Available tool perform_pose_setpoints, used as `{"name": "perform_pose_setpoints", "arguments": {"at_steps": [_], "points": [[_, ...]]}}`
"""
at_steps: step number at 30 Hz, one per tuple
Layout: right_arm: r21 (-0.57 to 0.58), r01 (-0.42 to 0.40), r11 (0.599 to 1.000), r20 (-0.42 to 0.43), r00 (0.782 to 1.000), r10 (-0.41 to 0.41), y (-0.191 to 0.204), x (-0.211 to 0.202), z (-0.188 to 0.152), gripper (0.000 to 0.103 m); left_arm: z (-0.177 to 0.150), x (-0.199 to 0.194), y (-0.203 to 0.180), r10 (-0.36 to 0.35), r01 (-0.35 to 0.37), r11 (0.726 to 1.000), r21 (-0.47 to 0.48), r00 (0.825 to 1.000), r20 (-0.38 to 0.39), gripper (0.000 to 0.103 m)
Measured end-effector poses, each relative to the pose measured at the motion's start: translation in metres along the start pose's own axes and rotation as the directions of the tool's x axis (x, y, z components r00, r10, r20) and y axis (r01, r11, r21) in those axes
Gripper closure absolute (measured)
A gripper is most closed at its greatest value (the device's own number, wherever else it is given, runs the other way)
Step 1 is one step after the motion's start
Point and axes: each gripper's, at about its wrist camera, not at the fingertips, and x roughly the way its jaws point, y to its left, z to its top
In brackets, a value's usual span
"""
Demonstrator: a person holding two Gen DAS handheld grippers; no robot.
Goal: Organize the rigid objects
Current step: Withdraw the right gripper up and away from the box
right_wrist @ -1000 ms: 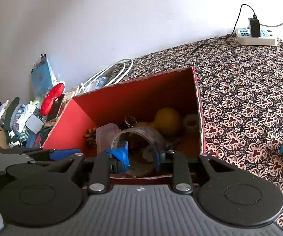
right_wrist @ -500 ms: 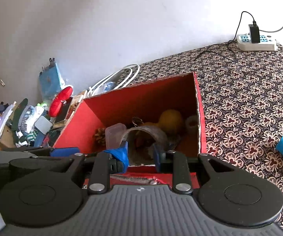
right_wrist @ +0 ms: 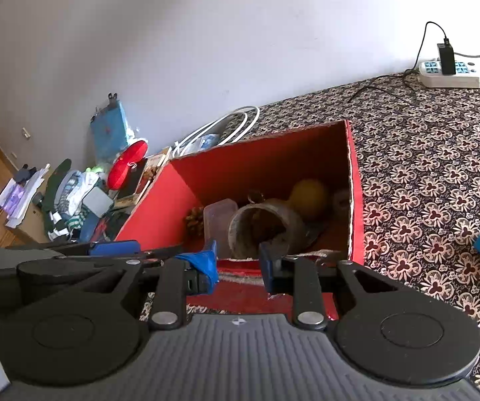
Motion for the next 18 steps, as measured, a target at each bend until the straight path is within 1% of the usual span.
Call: {"name": "perform_pose_setpoints", "arguments": {"at_steps": [4, 11, 18], "points": [[-0.006, -0.022, 1.0, -0.011, 1.0, 0.022, 0.0, -0.005, -0.003, 0.093, -0.005, -0.006, 0.001, 0.014, -0.014, 1.0, -0.022, 1.0, -0.002, 0.044], [-0.015, -0.041, 0.999, -0.044, 0.998, 0.041, -0.005, -0.009, -0.01, 0.093, -0.018, -0.012, -0.001, 0.027, -0.029, 0.998, -0.061, 0.999, -0.028, 0.044], [-0.004, -0.047, 0.999, -0.087, 0.995, 0.046, -0.013, -0.009, -0.018, 0.093, -0.03, -0.006, -0.011, 0.038, -0.043, 0.996, -0.072, 0.996, -0.076, 0.043]]}}
